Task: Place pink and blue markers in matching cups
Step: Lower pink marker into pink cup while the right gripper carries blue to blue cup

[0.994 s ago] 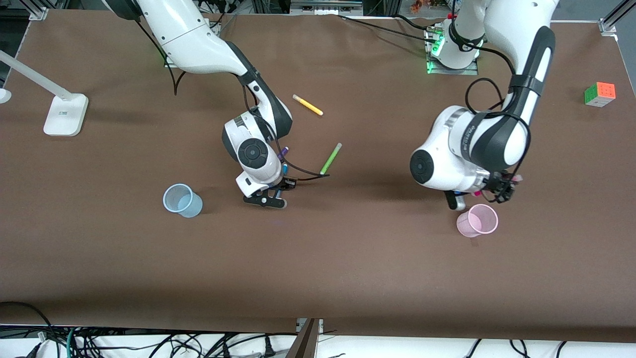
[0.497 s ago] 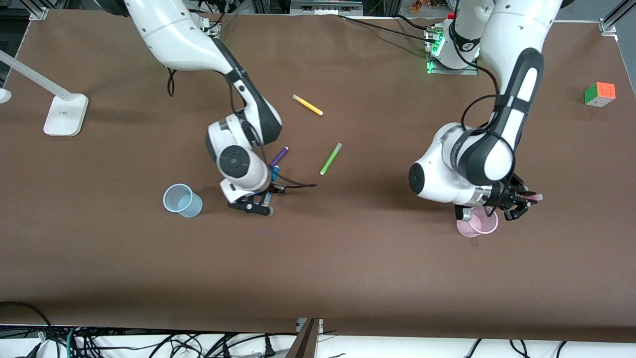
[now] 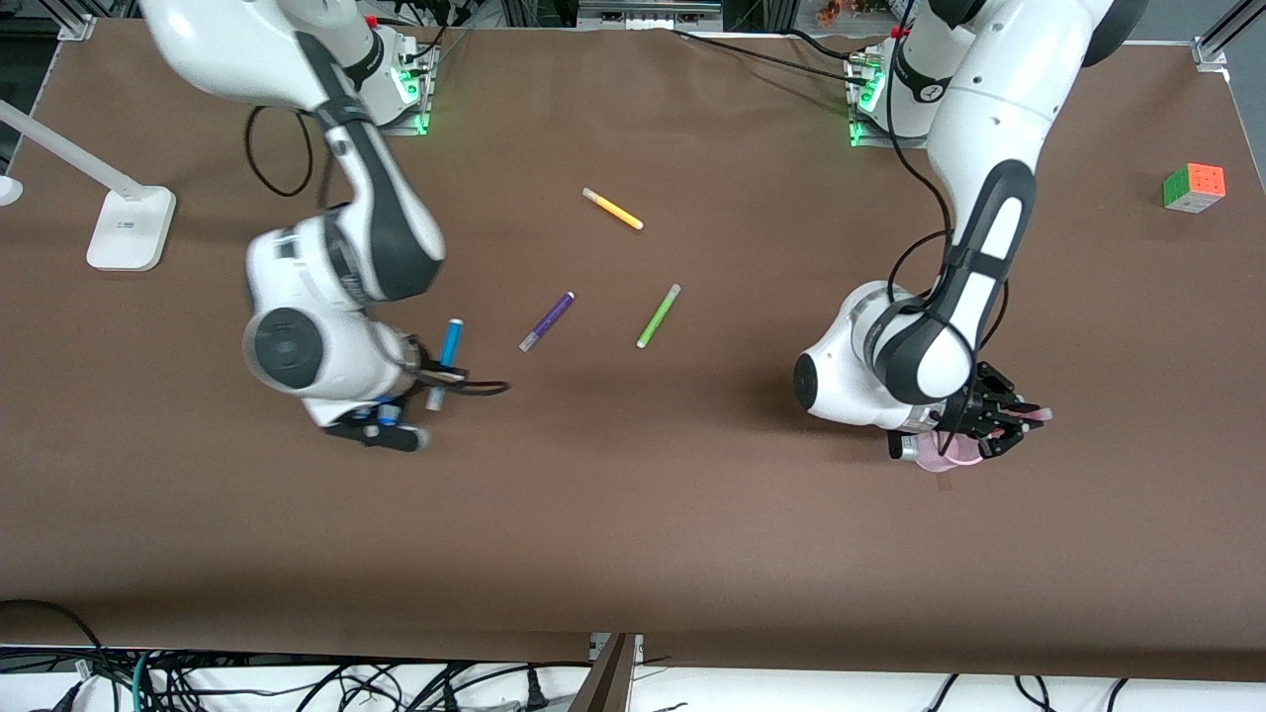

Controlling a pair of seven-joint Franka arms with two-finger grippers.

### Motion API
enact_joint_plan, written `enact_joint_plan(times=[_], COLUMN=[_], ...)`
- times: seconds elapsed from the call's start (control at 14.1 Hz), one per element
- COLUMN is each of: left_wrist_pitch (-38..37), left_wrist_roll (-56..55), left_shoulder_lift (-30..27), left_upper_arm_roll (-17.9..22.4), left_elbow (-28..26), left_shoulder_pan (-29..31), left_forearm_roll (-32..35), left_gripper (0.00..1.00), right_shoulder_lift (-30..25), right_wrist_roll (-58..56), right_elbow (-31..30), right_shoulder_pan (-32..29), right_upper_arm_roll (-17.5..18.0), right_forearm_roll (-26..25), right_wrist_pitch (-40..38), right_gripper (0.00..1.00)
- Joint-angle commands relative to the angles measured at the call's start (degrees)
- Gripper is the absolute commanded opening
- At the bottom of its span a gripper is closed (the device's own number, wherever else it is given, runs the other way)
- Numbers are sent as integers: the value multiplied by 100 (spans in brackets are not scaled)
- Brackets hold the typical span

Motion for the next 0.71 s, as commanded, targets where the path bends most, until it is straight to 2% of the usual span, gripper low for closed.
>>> enact_joint_plan(times=[0.0,0.07,0.14,0.43,0.64], left_wrist_pitch=[-55,-55,-63,-90,-134], left_wrist_roll=[-262,-297,-341,-341,-341], left_shoulder_lift=[233,225,208,76,-336], left_upper_arm_roll=[-47,-56,-56,-65,-47], left_elbow=[248,248,248,283,537], left_shoulder_pan=[-33,-51,-77,-121,-51], left_forearm_roll=[119,119,128,58,-818], left_gripper=[5,62,100,100,100], right_shoulder_lift=[32,24,32,94,365], right_wrist_roll=[-296,-296,-296,-620,-848], right_elbow=[376,403,403,377,351], right_shoulder_pan=[-486,-653,-854,-1435,-1813], right_upper_arm_roll=[76,58,58,67,85], right_forearm_roll=[577,868,1062,1248,1414], right_wrist_pitch=[-596,-659,-694,-765,-931], right_gripper=[0,0,0,0,0])
